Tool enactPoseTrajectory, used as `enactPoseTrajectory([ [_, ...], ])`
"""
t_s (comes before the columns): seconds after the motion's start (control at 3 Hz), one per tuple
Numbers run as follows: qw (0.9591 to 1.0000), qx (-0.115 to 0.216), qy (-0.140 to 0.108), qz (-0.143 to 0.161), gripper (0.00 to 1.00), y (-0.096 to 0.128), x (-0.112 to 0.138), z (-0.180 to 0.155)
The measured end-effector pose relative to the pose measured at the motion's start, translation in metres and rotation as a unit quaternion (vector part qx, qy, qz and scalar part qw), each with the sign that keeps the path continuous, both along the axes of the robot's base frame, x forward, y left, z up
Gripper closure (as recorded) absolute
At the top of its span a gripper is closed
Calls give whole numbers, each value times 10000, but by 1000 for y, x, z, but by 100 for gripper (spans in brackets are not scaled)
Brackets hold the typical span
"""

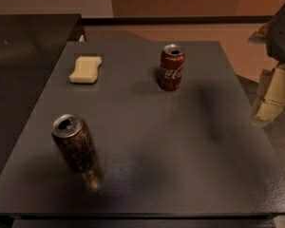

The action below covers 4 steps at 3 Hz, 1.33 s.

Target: Pick orange can

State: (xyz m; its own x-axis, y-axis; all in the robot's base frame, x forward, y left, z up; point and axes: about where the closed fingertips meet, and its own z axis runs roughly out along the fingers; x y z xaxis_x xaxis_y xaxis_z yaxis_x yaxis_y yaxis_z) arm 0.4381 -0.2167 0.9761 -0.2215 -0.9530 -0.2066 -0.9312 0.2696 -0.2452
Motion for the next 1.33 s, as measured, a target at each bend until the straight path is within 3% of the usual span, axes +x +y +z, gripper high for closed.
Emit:
enactPoseTrajectory([
  [0.33,10000,0,-1,0,0,0,0,0],
  [0.67,9995,176,50,258,0,20,-5,-6],
  [1.0,9958,622,49,665,0,60,-16,-15],
  [1.33,9880,1159,-25,1022,0,106,-24,-21],
])
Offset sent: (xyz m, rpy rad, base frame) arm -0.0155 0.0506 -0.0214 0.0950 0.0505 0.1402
